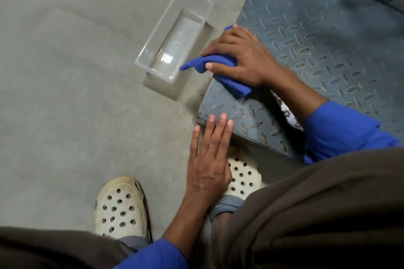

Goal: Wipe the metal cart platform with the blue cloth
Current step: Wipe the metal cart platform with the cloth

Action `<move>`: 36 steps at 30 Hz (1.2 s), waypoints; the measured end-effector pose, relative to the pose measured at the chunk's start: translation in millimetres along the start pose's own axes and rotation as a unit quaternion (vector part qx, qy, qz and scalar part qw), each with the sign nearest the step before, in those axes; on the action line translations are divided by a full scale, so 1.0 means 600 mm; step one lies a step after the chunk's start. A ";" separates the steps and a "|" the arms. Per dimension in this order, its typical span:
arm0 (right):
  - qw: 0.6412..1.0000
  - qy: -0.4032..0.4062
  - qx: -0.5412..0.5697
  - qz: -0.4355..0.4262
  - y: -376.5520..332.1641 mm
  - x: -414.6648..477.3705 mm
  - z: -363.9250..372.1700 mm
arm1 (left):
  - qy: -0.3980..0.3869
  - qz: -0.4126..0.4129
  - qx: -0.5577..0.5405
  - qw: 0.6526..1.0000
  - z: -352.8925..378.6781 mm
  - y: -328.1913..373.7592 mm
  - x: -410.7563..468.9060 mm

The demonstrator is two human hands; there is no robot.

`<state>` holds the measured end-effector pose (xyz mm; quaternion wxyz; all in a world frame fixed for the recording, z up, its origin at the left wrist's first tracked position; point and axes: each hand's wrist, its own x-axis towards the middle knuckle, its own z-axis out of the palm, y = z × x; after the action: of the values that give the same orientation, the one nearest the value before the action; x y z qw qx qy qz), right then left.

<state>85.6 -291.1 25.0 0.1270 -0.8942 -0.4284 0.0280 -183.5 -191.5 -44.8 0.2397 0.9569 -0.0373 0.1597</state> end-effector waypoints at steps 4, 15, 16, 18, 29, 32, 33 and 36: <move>0.999 0.009 -0.014 -0.032 -0.072 -0.035 0.024 | 0.010 0.006 0.012 1.000 -0.005 -0.004 -0.011; 1.000 -0.004 0.014 -0.011 -0.017 -0.010 0.001 | 0.012 -0.017 0.004 1.000 -0.016 -0.004 0.001; 1.000 0.008 0.015 -0.003 -0.021 -0.019 0.005 | 0.020 -0.019 0.000 1.000 -0.020 -0.007 0.009; 0.999 0.030 0.028 0.031 -0.031 -0.040 0.008 | 0.026 -0.020 -0.010 0.999 -0.028 -0.015 0.032; 0.956 0.137 0.017 0.259 -0.047 -0.151 0.014 | -0.134 0.137 -0.004 0.981 -0.049 -0.104 0.246; 0.937 0.168 -0.011 0.306 -0.059 -0.167 0.016 | -0.231 0.185 -0.042 0.954 -0.052 -0.137 0.310; 0.933 0.169 -0.025 0.316 -0.065 -0.172 0.015 | -0.247 0.202 -0.040 0.947 -0.050 -0.145 0.330; 0.940 0.140 -0.052 0.308 -0.088 -0.185 0.008 | -0.262 0.253 -0.001 0.931 -0.044 -0.156 0.395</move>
<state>-25.1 -344.1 26.9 0.1236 -0.9827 -0.1111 -0.0820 47.3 -95.1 12.2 0.1739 0.9234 -0.3397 -0.0416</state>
